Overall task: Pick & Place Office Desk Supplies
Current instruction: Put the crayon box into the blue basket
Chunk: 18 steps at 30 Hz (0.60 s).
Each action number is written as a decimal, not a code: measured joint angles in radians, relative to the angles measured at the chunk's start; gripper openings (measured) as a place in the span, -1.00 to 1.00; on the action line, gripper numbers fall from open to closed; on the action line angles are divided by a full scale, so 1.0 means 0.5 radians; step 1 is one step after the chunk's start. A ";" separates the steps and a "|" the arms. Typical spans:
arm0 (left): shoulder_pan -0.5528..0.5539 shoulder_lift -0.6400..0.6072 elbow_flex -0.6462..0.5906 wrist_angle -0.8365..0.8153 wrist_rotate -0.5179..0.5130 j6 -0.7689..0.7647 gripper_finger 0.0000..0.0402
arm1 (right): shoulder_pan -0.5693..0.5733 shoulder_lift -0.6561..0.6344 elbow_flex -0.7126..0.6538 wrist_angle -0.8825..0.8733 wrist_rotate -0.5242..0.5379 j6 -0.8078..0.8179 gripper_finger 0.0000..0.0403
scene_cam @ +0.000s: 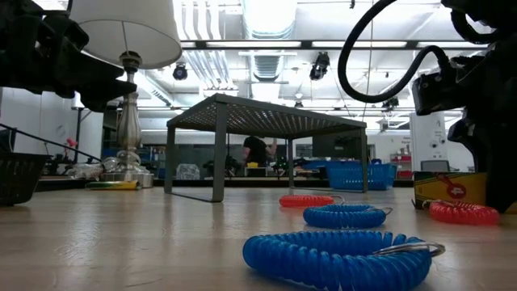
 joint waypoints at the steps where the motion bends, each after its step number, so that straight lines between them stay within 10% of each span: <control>1: -0.001 0.000 0.000 0.000 0.001 0.000 0.26 | 0.000 -0.002 0.000 0.001 0.002 0.000 -0.63; 18: 0.000 0.000 0.000 0.000 0.000 0.000 0.26 | 0.001 -0.010 0.060 -0.050 0.000 0.000 -0.69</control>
